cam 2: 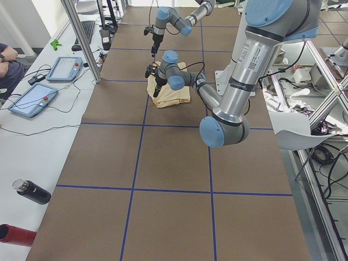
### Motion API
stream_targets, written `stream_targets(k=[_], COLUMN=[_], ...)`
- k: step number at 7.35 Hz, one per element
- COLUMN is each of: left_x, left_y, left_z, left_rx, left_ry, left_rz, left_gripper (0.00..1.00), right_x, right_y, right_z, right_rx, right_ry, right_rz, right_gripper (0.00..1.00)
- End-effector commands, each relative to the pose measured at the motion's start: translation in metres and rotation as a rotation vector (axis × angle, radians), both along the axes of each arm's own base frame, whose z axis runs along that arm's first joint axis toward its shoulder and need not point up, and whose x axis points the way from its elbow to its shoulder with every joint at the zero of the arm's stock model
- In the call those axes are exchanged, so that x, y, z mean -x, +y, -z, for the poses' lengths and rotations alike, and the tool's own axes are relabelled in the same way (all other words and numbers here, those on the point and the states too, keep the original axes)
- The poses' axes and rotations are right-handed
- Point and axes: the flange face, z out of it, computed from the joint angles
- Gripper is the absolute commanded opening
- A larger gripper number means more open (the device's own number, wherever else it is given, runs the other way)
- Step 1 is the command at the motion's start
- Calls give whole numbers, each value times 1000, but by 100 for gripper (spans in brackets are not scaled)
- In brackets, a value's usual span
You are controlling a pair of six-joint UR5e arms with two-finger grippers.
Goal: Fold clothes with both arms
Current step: 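Release the hem and withdraw both grippers from the folded shirt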
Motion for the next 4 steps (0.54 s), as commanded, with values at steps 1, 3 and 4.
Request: stream_targets(k=[1, 3, 4], left_x=[-7, -52, -70], left_y=[54, 108, 129], left_z=[-20, -16, -21], left_rx=[71, 165, 189], left_ry=[32, 122, 113], left_rz=[-52, -86, -117], left_gripper=[100, 100, 99], right_x=[-45, -48, -49], right_y=[17, 16, 15], right_z=[-33, -34, -35], right_rx=[-41, -52, -52], right_ry=[27, 32, 35], right_rz=[47, 51, 47], right_gripper=[100, 100, 100])
